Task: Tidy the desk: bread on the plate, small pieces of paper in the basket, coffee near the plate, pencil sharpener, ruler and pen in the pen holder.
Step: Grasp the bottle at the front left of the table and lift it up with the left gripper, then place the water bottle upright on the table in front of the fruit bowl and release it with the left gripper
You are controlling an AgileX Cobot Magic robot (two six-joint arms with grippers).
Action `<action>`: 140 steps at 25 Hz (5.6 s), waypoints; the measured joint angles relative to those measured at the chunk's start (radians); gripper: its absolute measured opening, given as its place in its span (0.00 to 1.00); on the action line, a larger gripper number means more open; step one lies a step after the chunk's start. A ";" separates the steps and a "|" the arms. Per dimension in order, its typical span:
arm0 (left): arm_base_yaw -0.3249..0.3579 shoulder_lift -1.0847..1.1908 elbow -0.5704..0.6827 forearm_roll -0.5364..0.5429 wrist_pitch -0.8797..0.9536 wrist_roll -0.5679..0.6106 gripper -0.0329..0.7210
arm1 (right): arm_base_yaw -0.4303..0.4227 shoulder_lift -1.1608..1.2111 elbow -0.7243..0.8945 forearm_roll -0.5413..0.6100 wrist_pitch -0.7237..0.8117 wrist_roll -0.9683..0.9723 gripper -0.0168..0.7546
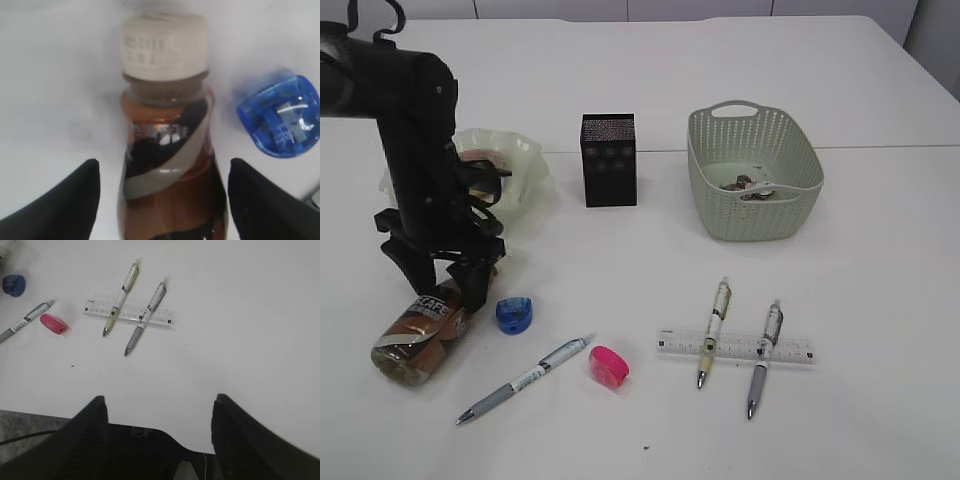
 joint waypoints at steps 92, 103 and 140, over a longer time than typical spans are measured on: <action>0.126 -0.251 0.981 -0.111 -2.230 -0.096 0.45 | 0.000 0.000 0.002 -0.082 -0.052 -0.002 0.64; 0.127 -0.190 0.973 -0.100 -2.230 -0.096 0.50 | 0.000 0.000 0.002 -0.082 -0.052 -0.002 0.64; 0.128 -0.440 0.966 -0.086 -2.103 -0.020 0.74 | 0.000 0.000 0.002 -0.080 -0.039 -0.002 0.64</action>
